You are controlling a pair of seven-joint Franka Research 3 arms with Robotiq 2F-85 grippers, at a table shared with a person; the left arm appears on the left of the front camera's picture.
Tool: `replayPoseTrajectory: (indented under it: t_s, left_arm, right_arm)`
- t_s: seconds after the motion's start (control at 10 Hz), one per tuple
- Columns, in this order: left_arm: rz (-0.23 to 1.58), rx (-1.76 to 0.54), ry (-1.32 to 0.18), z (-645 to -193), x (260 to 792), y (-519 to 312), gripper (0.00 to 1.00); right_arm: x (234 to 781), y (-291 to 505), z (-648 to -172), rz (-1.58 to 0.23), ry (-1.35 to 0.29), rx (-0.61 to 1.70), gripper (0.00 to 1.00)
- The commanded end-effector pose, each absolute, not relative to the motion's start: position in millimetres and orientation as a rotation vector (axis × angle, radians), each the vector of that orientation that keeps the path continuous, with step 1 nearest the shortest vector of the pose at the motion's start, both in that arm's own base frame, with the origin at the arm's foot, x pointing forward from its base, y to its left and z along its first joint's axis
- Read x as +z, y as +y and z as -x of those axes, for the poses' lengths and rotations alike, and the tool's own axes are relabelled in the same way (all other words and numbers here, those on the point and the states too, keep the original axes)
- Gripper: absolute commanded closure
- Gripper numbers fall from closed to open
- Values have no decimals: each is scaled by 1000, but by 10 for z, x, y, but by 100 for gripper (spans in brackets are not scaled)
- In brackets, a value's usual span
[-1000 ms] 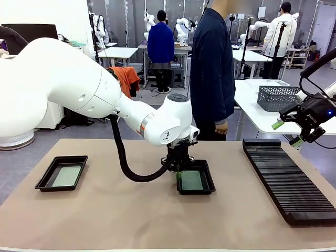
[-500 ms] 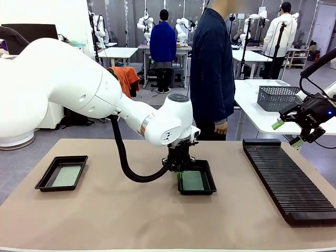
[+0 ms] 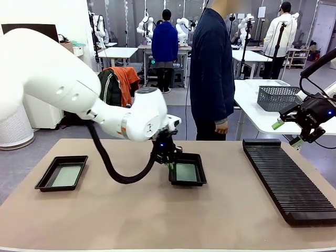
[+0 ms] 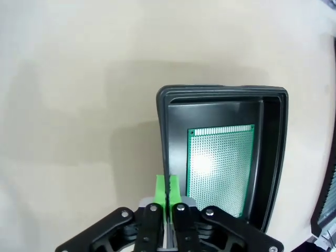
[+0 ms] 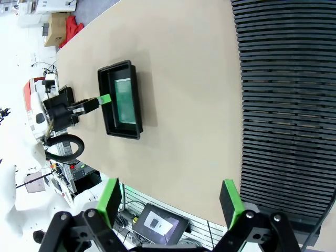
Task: Inspect and transfer BCBs to ESD trays.
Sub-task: Pick up the ESD tray and place it on the left side of the table.
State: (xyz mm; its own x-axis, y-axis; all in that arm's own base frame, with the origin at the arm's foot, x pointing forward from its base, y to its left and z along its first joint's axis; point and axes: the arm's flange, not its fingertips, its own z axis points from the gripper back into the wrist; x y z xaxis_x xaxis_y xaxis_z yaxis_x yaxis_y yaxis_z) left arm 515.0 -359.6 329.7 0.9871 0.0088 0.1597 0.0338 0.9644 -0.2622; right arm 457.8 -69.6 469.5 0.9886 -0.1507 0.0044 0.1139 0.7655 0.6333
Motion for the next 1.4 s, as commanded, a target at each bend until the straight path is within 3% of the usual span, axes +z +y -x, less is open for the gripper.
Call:
replayPoseTrajectory:
  t_s: [0.0, 0.2, 0.7, 1.3]
  left_arm:
    - [373, -47, -159, -4999, 3353, -3134, 97]
    - [440, -45, -168, -4977, 3404, -2633, 97]
    - [355, -17, -194, -5005, 3687, -1388, 97]
    - [290, -7, -160, -5059, 3511, -666, 97]
  right_arm:
    - [4701, -678, -4549, -686, -55, -159, 0]
    - [4701, -678, -4549, -686, -55, -159, 0]
    - [4701, -678, -4549, -686, -55, -159, 0]
    - [4701, -678, -4549, -686, -55, -159, 0]
